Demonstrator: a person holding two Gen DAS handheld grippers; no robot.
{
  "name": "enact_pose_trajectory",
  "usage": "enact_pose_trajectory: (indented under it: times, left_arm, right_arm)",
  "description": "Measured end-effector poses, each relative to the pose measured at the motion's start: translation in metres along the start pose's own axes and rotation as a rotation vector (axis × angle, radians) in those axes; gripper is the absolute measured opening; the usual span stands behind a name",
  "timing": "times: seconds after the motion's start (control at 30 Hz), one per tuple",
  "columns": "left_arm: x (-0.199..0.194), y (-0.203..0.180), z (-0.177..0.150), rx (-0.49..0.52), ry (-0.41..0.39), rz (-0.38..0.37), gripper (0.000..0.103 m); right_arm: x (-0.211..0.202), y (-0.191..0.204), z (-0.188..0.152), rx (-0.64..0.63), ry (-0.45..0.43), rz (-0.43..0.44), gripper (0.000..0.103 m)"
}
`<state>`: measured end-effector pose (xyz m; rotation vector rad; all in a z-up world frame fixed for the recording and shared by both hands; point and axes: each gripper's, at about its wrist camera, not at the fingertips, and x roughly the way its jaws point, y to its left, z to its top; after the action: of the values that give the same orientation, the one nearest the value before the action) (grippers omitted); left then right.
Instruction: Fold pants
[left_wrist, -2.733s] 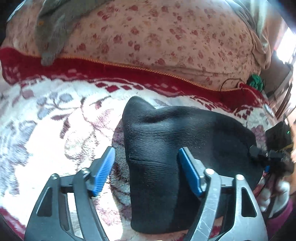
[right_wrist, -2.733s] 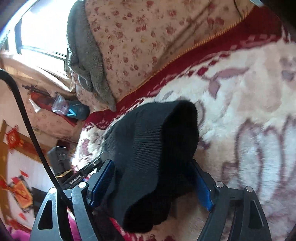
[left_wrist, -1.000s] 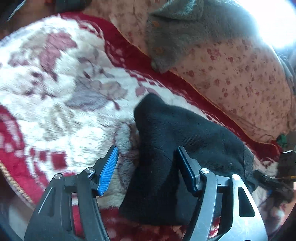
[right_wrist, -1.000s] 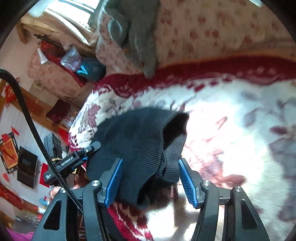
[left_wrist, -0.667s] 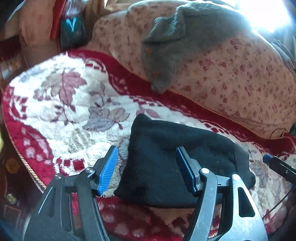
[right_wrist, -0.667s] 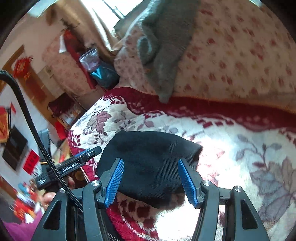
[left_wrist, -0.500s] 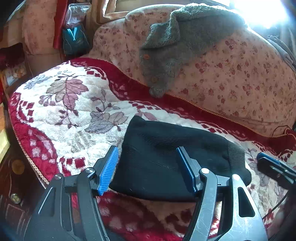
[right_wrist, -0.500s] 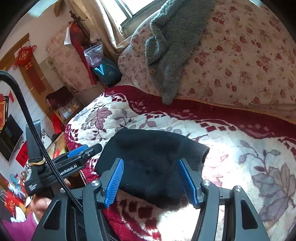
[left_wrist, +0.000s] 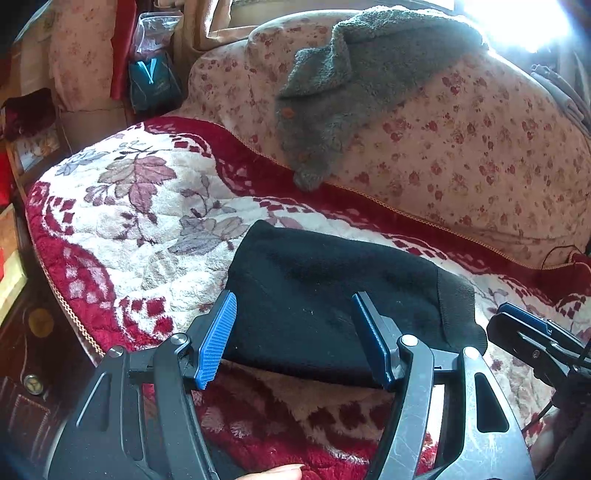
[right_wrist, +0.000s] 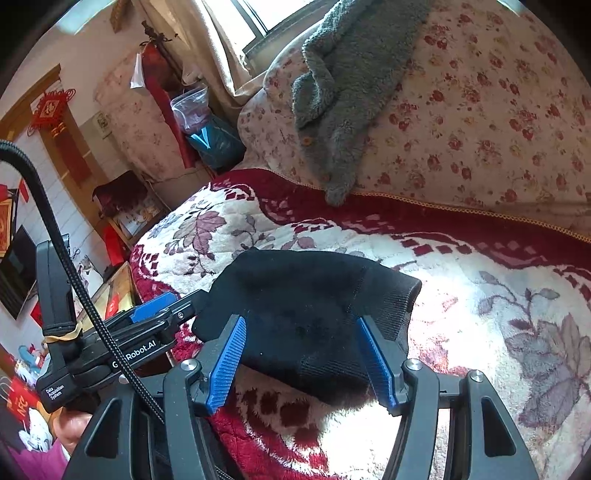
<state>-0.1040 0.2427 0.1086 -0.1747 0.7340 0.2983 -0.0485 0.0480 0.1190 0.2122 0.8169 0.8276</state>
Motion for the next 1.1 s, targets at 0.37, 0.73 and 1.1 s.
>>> enact_pose_trajectory:
  times: [0.37,0.73,1.1]
  left_arm:
    - [-0.001,0.000,-0.002,0.001,-0.001,0.008,0.065]
    - [-0.001,0.001,-0.003,0.001,0.001,0.009,0.065]
    - [0.000,0.001,-0.002,0.001,0.003,0.008,0.065]
  right_arm:
    - [0.004,0.006,-0.002,-0.017,0.013,0.010,0.060]
    - [0.004,0.010,-0.002,-0.029,0.011,0.020,0.061]
    - [0.006,0.012,-0.004,-0.032,0.019,0.023,0.061]
